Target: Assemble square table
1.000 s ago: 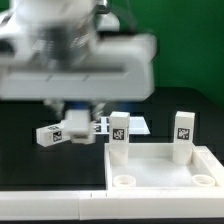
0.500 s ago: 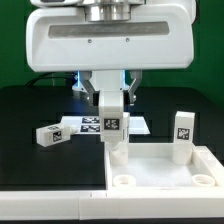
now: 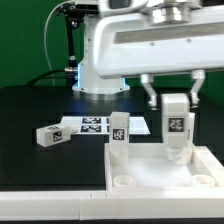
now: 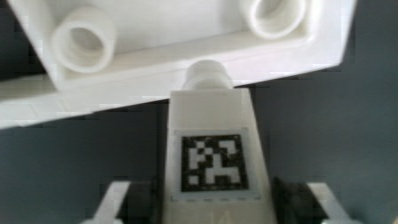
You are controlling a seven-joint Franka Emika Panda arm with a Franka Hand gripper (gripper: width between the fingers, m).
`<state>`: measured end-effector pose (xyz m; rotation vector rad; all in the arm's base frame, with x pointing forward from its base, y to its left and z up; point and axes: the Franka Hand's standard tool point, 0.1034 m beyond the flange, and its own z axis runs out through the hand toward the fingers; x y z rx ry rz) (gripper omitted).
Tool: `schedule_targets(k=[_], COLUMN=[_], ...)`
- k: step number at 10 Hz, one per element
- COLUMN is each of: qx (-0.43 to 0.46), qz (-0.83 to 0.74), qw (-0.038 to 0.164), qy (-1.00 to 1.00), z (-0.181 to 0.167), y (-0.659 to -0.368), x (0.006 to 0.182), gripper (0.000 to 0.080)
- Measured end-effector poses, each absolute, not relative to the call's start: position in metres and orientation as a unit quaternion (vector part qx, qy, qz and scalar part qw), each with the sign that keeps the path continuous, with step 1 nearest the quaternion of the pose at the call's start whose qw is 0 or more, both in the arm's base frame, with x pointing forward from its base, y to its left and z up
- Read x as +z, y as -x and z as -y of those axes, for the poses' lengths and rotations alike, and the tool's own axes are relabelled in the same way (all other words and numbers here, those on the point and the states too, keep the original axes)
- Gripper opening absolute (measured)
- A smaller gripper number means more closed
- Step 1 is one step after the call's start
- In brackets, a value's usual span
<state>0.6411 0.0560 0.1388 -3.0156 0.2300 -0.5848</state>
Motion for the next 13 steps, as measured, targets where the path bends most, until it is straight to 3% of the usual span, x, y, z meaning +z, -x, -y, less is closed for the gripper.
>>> schedule_targets(k=[4, 6, 11, 13], qx=[-0.193, -0.204, -0.209, -0.209], qz=[-0.075, -0.041, -0.035, -0.025], qw=[0.029, 0.023, 0.018, 0.018], qy=[0.978, 0.978, 0.977, 0.977], z=[-0.056, -0.095, -0.098, -0.112], y=[-0.641, -0.633, -0.633, -0.628], x=[0.137, 0.124, 0.119, 0.107], gripper=[0.0285, 0.0285, 0.0285, 0.0285])
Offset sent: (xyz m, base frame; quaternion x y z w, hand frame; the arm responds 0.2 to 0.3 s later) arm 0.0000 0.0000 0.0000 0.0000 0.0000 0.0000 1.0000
